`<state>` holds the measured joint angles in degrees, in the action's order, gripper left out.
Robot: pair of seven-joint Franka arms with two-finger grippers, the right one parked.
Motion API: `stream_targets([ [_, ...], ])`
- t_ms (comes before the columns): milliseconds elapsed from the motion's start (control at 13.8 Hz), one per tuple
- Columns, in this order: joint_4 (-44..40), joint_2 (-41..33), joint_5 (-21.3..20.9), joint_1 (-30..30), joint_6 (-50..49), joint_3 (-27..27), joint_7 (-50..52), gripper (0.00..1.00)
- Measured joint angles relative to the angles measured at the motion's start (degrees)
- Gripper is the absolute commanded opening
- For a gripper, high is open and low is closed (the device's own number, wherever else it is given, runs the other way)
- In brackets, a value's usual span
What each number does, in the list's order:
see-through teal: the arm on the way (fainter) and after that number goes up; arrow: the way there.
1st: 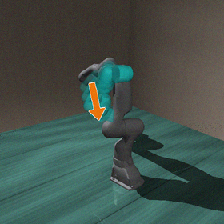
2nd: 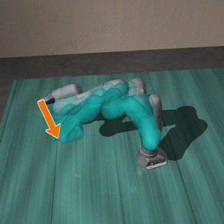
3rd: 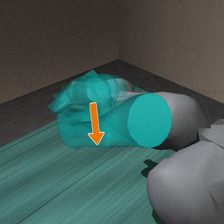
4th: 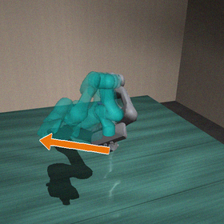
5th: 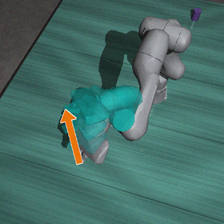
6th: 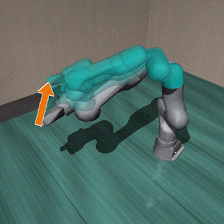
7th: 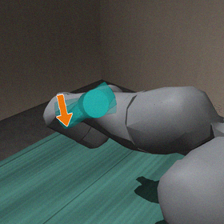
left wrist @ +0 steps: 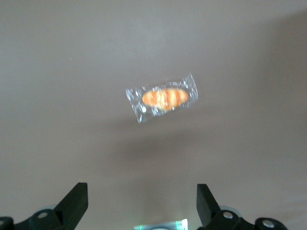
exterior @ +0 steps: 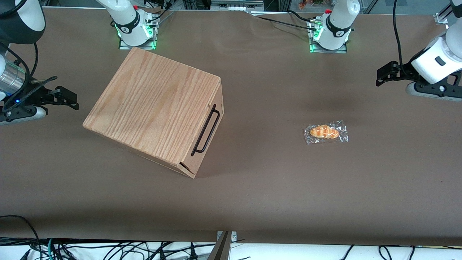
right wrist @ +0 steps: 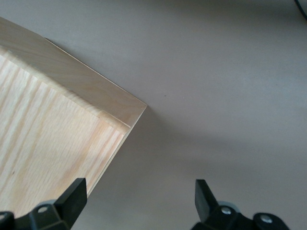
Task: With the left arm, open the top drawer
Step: 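Move the left gripper toward the black drawer handle of the wooden box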
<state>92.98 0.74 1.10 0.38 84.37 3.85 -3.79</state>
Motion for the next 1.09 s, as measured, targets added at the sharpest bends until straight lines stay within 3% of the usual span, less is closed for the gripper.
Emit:
stream_targets([
  [362,-2.35,4.5,3.9,4.99,-0.3,4.32,0.18,1.0],
  [651,-14.1,15.88,6.77,13.81,0.76,5.1,4.34,1.0],
  [941,-22.69,26.03,10.28,20.48,11.1,5.21,13.9,1.0],
  [1086,-23.36,28.46,14.95,21.4,17.65,5.18,14.67,1.0],
])
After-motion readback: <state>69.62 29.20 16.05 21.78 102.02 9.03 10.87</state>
